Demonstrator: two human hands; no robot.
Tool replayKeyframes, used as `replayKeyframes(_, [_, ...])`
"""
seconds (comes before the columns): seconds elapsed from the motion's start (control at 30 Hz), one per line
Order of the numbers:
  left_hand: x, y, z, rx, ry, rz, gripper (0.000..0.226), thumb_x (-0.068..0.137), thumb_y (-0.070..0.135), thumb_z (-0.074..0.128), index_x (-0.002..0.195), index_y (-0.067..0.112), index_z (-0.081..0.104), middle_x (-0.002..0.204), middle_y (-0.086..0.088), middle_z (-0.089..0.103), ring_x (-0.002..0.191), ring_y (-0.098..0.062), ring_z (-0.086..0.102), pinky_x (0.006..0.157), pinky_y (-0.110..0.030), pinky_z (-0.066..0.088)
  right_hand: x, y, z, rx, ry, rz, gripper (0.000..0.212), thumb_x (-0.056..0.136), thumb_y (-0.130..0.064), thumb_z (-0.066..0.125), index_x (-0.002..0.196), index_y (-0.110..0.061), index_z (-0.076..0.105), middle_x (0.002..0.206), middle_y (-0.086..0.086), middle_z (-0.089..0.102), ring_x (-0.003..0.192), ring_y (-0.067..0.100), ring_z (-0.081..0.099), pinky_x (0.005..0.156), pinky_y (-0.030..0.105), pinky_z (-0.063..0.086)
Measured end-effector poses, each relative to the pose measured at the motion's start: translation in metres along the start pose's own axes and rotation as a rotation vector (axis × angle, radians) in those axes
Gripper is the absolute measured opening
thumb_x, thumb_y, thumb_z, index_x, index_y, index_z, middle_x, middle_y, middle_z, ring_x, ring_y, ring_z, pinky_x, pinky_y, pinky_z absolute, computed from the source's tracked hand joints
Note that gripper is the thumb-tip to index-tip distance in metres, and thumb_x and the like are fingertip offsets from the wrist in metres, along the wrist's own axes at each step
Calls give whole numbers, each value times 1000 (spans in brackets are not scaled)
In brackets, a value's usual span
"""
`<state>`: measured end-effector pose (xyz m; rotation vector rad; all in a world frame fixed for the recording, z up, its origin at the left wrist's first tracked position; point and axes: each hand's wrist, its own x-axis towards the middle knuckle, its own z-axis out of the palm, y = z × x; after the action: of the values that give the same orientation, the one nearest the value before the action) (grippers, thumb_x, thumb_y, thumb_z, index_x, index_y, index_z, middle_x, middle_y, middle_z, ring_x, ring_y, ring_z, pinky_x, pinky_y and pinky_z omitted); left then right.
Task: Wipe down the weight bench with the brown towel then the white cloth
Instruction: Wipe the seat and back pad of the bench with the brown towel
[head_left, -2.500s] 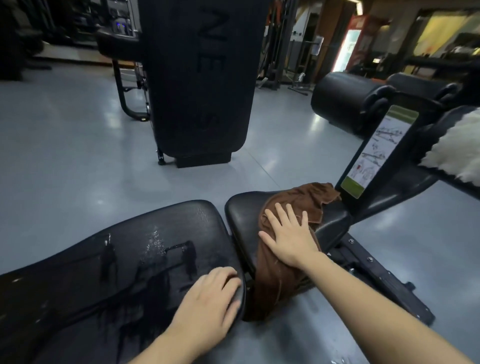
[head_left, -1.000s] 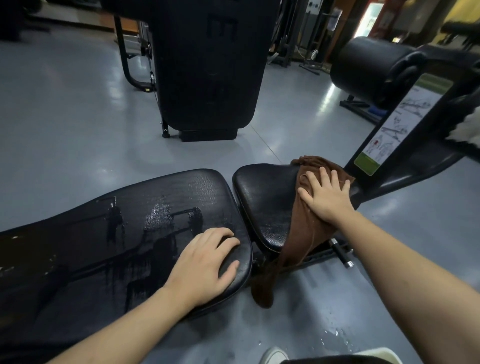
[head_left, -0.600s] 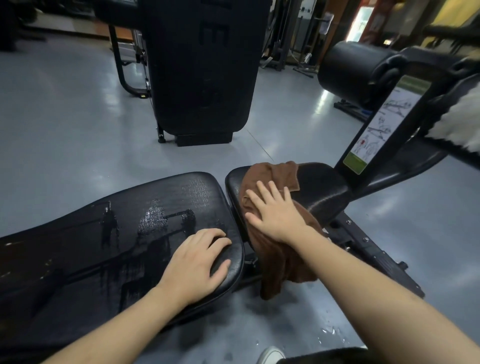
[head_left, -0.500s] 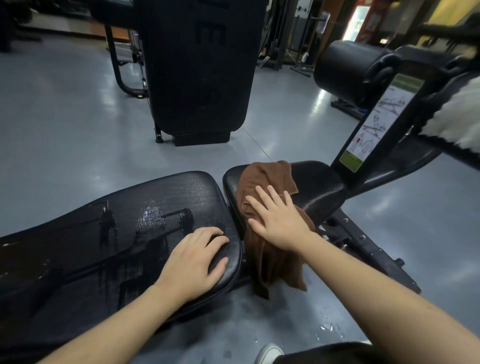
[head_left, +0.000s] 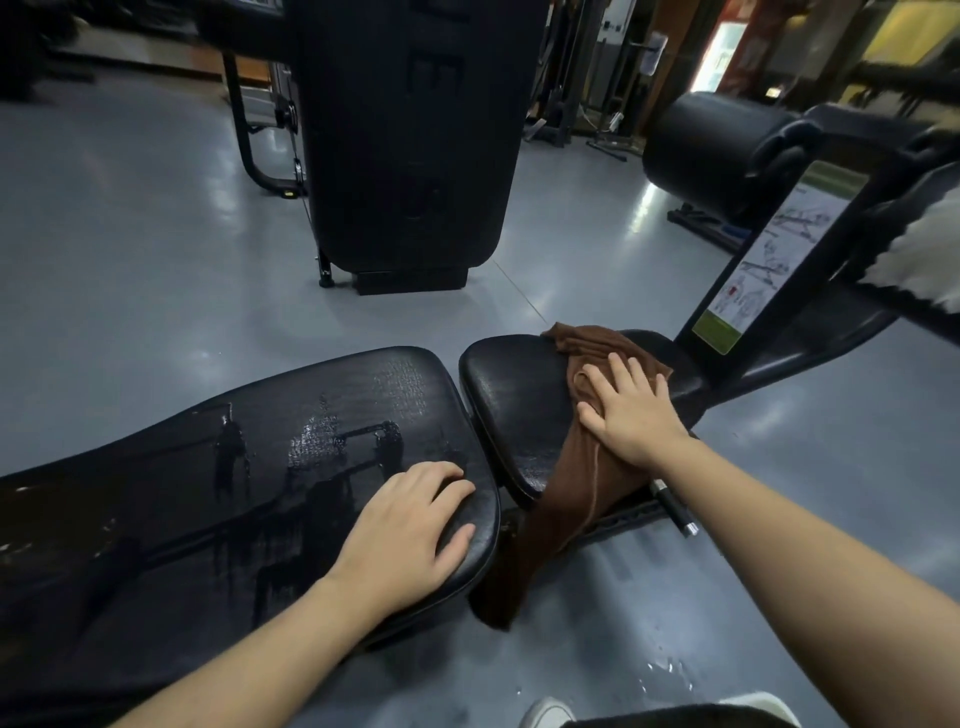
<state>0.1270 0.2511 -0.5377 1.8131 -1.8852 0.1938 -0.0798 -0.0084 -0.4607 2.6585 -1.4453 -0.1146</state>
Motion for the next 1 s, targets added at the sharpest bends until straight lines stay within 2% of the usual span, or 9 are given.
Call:
replayKeyframes(0.1, [2, 0, 1, -5, 16, 9, 39, 90, 43, 57, 121, 20, 63, 126, 4, 57, 117, -17, 53, 96, -28, 42, 19, -25, -4, 14, -41, 71, 72, 100, -64, 19, 161, -29, 6, 169, 13, -6, 154, 39, -8, 120, 61, -3])
replayKeyframes(0.17, [3, 0, 2, -10, 17, 10, 39, 90, 42, 58, 121, 19, 63, 126, 3, 57, 117, -18, 53, 96, -29, 42, 31, -40, -5, 11, -47, 64, 74, 99, -66, 17, 162, -28, 6, 169, 14, -6, 153, 41, -8, 121, 62, -3])
replayKeyframes(0.3, [2, 0, 2, -14, 17, 9, 39, 89, 41, 59, 121, 19, 63, 126, 3, 57, 117, -18, 53, 96, -30, 43, 50, -77, -4, -5, -40, -99, 77, 97, -72, 11, 162, -29, 9, 169, 11, -3, 154, 36, -6, 121, 61, -1])
replayKeyframes(0.43, [3, -1, 1, -12, 9, 8, 39, 88, 41, 58, 120, 20, 63, 126, 3, 56, 118, -18, 53, 96, -30, 42, 54, -92, -2, -55, -46, -259, 73, 99, -69, 15, 161, -31, 9, 170, 4, -1, 155, 32, -5, 122, 59, 1])
replayKeyframes(0.53, [3, 0, 0, -8, 6, 3, 39, 88, 41, 58, 120, 20, 63, 126, 3, 56, 119, -18, 53, 96, -29, 42, 40, -85, 1, -72, -40, -360, 70, 99, -68, 16, 161, -36, 8, 170, 1, -2, 155, 29, -5, 123, 57, 1])
replayKeyframes(0.7, [1, -1, 0, 8, 2, -2, 39, 89, 42, 58, 122, 21, 63, 128, 4, 57, 120, -18, 53, 97, -28, 41, -3, -59, 7, -61, 31, -418, 80, 87, -70, -1, 159, -40, 10, 170, -5, 0, 156, 21, -3, 124, 53, 5])
replayKeyframes(0.9, [-2, 0, 1, 11, 8, -6, 39, 91, 43, 56, 123, 22, 63, 129, 6, 57, 121, -17, 54, 100, -25, 37, -35, 3, 20, 48, 179, -319, 64, 98, -61, 18, 157, -37, 29, 168, -9, 18, 155, 15, 8, 123, 49, 14])
replayKeyframes(1.0, [-2, 0, 1, 9, 8, -4, 39, 92, 44, 55, 123, 22, 63, 129, 6, 58, 121, -17, 54, 100, -26, 38, -31, 18, 19, 55, 177, -243, 69, 96, -64, 15, 157, -35, 29, 168, -7, 18, 155, 15, 7, 125, 43, 7])
